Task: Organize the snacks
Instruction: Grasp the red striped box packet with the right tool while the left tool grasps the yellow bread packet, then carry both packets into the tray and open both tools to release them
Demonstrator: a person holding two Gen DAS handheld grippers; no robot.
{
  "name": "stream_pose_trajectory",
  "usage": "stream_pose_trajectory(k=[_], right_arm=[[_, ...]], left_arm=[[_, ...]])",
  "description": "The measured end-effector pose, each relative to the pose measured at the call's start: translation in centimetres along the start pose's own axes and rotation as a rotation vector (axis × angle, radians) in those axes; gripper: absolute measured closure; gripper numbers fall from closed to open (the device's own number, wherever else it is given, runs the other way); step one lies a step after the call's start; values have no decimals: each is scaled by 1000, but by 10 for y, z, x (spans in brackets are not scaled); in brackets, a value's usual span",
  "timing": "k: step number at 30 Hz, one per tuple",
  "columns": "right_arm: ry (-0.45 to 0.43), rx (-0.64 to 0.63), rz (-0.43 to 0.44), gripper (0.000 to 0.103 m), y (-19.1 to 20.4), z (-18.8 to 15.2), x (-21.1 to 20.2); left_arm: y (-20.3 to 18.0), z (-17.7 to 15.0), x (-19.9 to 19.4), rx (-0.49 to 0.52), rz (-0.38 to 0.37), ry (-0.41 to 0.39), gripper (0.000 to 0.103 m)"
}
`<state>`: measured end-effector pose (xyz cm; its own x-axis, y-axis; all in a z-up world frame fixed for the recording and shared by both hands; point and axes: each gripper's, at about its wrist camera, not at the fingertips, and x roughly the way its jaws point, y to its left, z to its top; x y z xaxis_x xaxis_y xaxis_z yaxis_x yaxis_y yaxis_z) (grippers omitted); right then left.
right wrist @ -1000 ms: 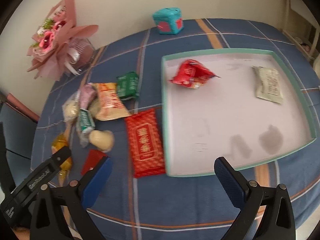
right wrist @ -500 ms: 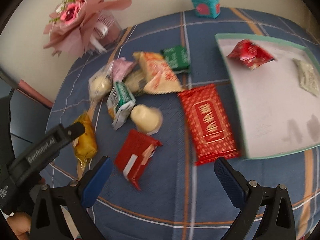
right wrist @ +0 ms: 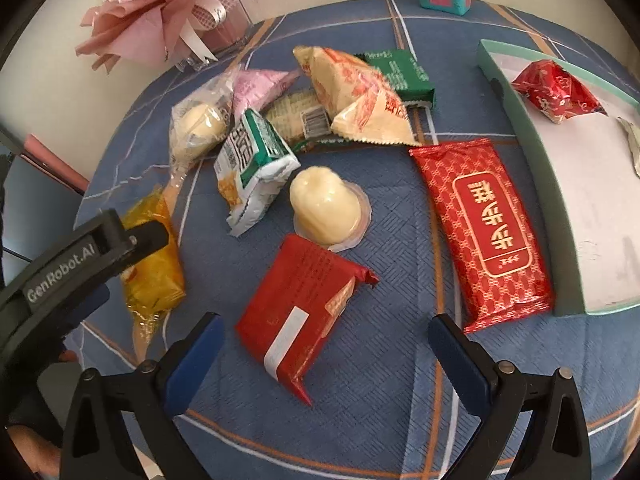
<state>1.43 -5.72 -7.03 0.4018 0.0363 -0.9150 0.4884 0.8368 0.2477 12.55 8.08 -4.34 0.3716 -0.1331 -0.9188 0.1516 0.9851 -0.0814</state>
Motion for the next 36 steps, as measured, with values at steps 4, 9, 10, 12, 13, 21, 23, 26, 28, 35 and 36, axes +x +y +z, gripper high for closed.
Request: stream_pose_trajectory(k=[4,9,10,12,13,21,23,26,28,35,36], right_arm=[[-10,-54,-45,0,16,-1,10],[-16,-96,-75,5,32,-4,19],[-18,-101,-82,6,35,-5,20],[-17,-108,-77,8,35,-8,18],[-16,-109,-73,10,32,-8,18],[-9,-120,-58,29,24,-11,13],[-7,-124,-49,34,21,-11,11],[-1,-128,-36,45,15,-7,9],[6,-125,-20,53,11,-6,9],[15,-133,-3,58,1,-4,-2],[16,-134,3,59,0,-4,-3]], left_arm=[[-3,3,8,9,4,8,1],[-2,4,13,9,3,16,17],[-2,4,14,12,6,19,19],[-2,3,15,17,8,25,23],[-3,2,15,18,8,27,24],[-10,-4,12,51,-21,39,45],[-12,-6,11,60,-28,43,50],[-17,-7,9,75,-24,50,52],[-20,-9,9,76,-25,56,52],[-31,-14,4,94,-27,72,58],[-31,-14,4,93,-29,73,59]])
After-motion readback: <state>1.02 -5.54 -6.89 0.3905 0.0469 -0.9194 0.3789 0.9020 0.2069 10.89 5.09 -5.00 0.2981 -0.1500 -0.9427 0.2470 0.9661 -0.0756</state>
